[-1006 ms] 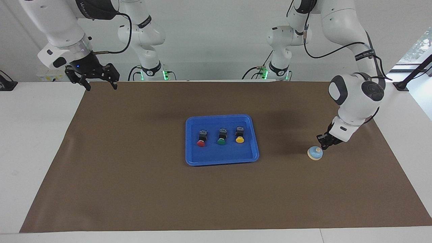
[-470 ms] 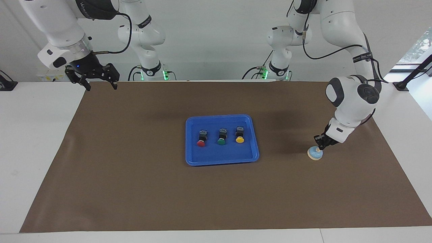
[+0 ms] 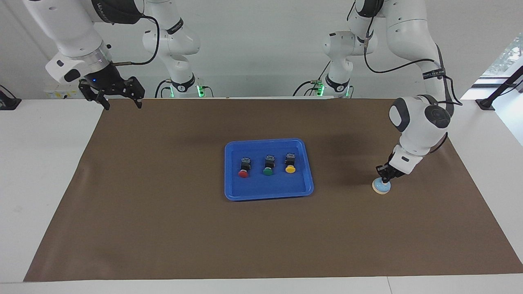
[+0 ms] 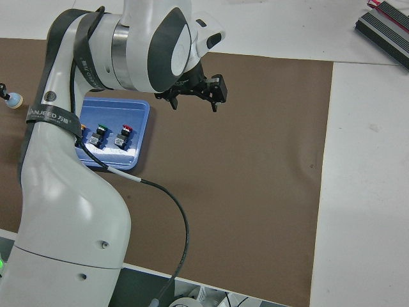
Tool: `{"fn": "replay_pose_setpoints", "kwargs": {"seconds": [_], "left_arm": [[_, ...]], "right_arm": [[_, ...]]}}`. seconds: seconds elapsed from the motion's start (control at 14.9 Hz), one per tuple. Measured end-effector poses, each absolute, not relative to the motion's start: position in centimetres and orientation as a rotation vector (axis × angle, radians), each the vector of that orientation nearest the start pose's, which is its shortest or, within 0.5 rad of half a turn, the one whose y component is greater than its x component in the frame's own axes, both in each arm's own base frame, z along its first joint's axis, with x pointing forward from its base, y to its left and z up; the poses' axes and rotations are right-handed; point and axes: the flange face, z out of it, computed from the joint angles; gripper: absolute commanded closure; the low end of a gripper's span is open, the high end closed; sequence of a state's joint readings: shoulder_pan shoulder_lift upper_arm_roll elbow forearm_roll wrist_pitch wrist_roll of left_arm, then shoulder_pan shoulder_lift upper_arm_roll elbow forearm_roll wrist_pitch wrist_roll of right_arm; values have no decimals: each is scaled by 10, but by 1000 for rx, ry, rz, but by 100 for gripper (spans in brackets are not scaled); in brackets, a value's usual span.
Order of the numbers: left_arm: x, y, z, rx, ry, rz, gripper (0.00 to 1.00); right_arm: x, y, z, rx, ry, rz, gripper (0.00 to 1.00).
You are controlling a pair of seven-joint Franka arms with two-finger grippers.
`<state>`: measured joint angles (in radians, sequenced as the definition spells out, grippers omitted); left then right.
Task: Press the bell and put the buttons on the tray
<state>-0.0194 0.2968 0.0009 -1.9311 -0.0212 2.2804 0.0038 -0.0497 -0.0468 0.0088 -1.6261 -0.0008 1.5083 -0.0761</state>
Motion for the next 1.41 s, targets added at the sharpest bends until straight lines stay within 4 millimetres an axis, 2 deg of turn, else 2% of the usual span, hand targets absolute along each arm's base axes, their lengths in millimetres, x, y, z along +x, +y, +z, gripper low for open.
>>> {"fn": "replay_pose_setpoints", "kwargs": {"seconds": [0.13, 0.27, 0.34, 0.47, 0.54, 0.6, 0.67, 0.74, 0.81, 0.94, 1.07, 1.41], "left_arm": [[621, -11, 344, -3157, 11, -61, 100], [626, -7, 369, -3157, 2, -8, 100], [628, -4, 393, -3158, -4, 16, 100], [620, 7, 454, -3159, -29, 45, 100], [610, 11, 487, -3160, -37, 42, 93], [598, 13, 517, -3161, -41, 31, 79], [584, 13, 542, -3162, -40, 21, 57], [571, 12, 563, -3162, -38, 19, 14], [559, 11, 580, -3163, -35, 24, 0], [543, 10, 602, -3163, -31, 45, 0], [533, 8, 613, -3163, -26, 60, 0], [534, 2, 608, -3162, -8, 82, 0]], "right_arm": [[532, -22, 619, -3136, -55, 111, 0], [532, -22, 619, -3136, -55, 111, 0], [532, -22, 619, -3136, -55, 111, 0], [532, -22, 619, -3136, -55, 111, 0], [532, -22, 619, -3136, -55, 111, 0], [532, -22, 619, -3136, -55, 111, 0], [532, -22, 619, -3136, -55, 111, 0], [532, -22, 619, -3136, -55, 111, 0], [532, -22, 619, -3136, -55, 111, 0], [532, -22, 619, -3136, -55, 111, 0], [532, -22, 619, -3136, -55, 111, 0], [532, -22, 619, -3136, -55, 111, 0]]}}
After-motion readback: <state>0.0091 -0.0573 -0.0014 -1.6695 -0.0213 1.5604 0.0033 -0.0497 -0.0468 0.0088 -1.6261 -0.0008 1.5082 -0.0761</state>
